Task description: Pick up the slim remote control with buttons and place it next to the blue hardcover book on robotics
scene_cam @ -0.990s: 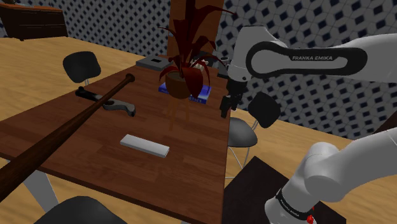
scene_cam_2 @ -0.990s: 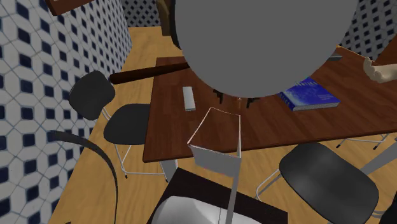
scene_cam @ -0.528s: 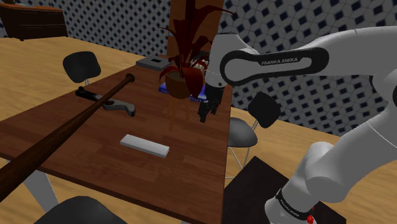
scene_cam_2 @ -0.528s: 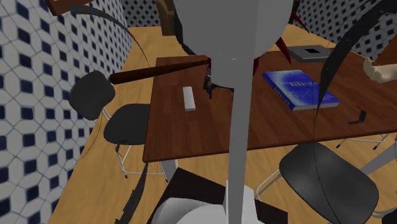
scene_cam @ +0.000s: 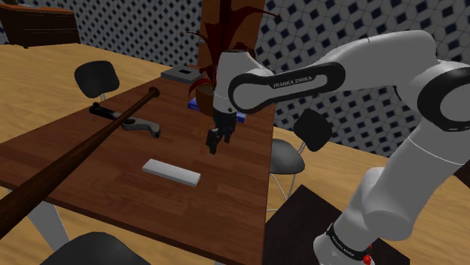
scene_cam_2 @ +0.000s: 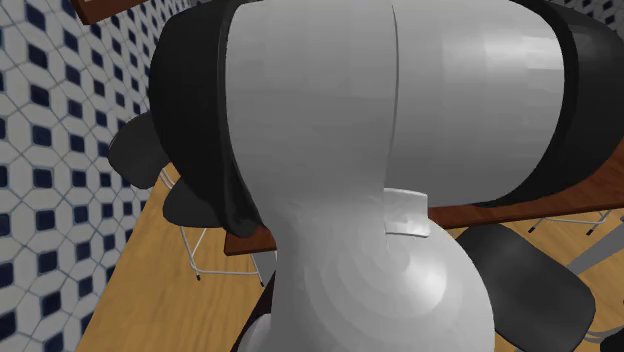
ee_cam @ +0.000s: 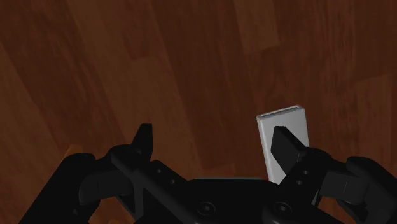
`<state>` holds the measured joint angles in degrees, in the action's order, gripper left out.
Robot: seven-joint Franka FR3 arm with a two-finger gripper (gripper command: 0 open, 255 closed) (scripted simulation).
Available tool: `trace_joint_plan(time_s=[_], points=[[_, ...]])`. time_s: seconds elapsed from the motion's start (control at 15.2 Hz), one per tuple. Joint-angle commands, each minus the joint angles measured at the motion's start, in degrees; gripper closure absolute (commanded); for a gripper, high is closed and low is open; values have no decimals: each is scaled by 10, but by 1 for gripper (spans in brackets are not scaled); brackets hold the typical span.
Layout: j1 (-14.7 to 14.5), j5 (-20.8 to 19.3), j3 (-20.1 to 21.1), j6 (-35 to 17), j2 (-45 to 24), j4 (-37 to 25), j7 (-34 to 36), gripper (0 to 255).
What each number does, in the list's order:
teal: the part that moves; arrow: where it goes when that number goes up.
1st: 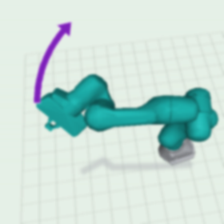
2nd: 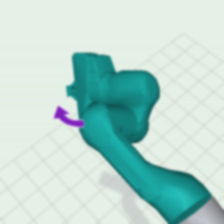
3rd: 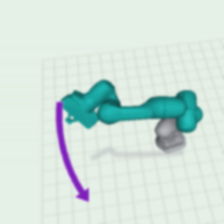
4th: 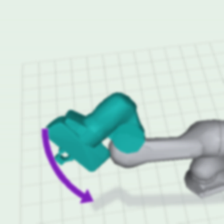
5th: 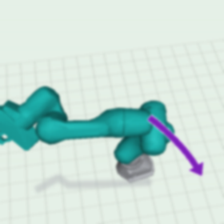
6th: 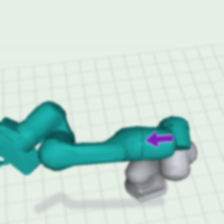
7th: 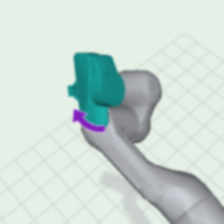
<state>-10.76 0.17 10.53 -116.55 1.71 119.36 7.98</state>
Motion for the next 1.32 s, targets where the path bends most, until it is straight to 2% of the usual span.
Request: trace_joint_plan(time_s=[0.0,0.4,0.79,1.25], points=[[-8,-6,9,-8,-41,-34,10,0],[-36,-31,28,-23,-159,-139,35,0],[-76,-59,35,-16,-282,-271,53,0],[-78,-65,32,-53,-302,-253,56,0]])
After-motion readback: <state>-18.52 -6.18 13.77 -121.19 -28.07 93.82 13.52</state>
